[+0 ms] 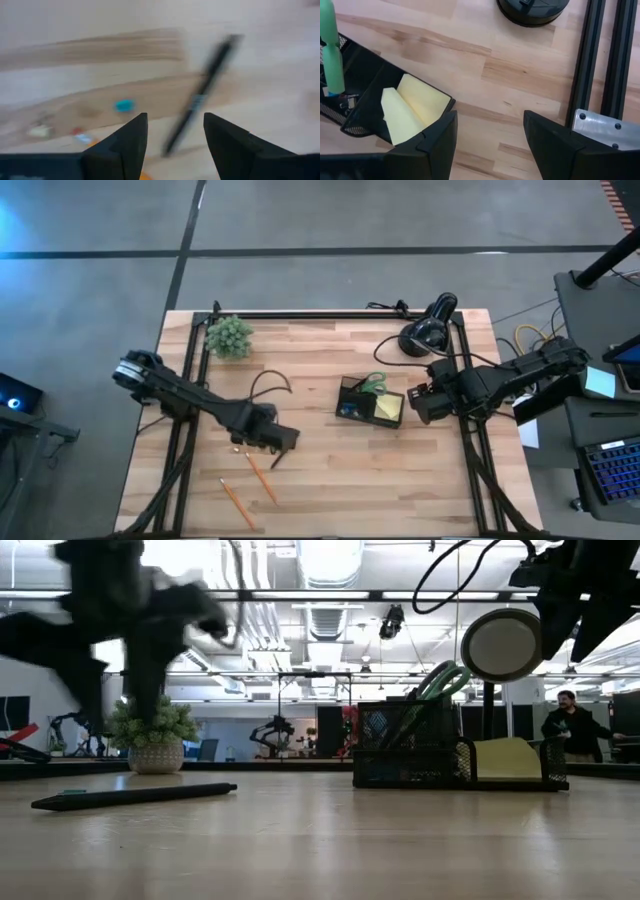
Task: Pick and place office supplies into organizer
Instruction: Put the blue binder clip into the black mesh organizer
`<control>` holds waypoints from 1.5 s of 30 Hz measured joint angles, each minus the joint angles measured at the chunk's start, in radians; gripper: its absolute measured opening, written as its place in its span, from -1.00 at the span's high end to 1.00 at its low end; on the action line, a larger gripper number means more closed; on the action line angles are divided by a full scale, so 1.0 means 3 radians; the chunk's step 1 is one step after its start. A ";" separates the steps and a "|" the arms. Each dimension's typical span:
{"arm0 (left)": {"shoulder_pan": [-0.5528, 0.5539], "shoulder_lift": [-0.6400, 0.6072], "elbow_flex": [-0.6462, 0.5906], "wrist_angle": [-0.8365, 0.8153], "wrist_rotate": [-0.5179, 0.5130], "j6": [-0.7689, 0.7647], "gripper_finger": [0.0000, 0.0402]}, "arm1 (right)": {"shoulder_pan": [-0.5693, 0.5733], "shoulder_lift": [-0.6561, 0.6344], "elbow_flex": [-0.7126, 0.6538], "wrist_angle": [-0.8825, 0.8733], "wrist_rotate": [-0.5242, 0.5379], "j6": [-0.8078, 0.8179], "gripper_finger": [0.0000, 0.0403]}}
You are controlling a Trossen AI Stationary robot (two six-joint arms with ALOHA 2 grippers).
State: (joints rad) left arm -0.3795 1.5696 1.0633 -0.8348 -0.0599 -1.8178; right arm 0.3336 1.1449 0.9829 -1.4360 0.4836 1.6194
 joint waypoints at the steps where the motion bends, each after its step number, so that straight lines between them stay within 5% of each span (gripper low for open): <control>1: -0.0051 0.0003 -0.0055 -0.0029 -0.0002 -0.0116 0.11 | 0.0000 0.0004 -0.0003 0.0004 0.0008 0.0001 -0.09; 9: -0.0297 0.0091 -0.0261 0.0009 0.0001 -0.0697 0.11 | 0.0000 0.0006 -0.0011 0.0022 0.0051 -0.0018 -0.09; 28: -0.0237 0.0158 -0.0463 0.0254 -0.0125 -0.0814 0.11 | 0.0000 0.0008 -0.0031 0.0018 0.0055 -0.0089 -0.09; 45: -0.0230 0.0188 -0.0602 0.0455 -0.0072 -0.0803 0.45 | 0.0000 0.0008 -0.0034 0.0020 0.0058 -0.0115 -0.09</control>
State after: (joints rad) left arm -0.4484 1.6259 0.8827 -0.6984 -0.0814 -2.0586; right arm 0.3336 1.1473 0.9726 -1.4301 0.5011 1.5848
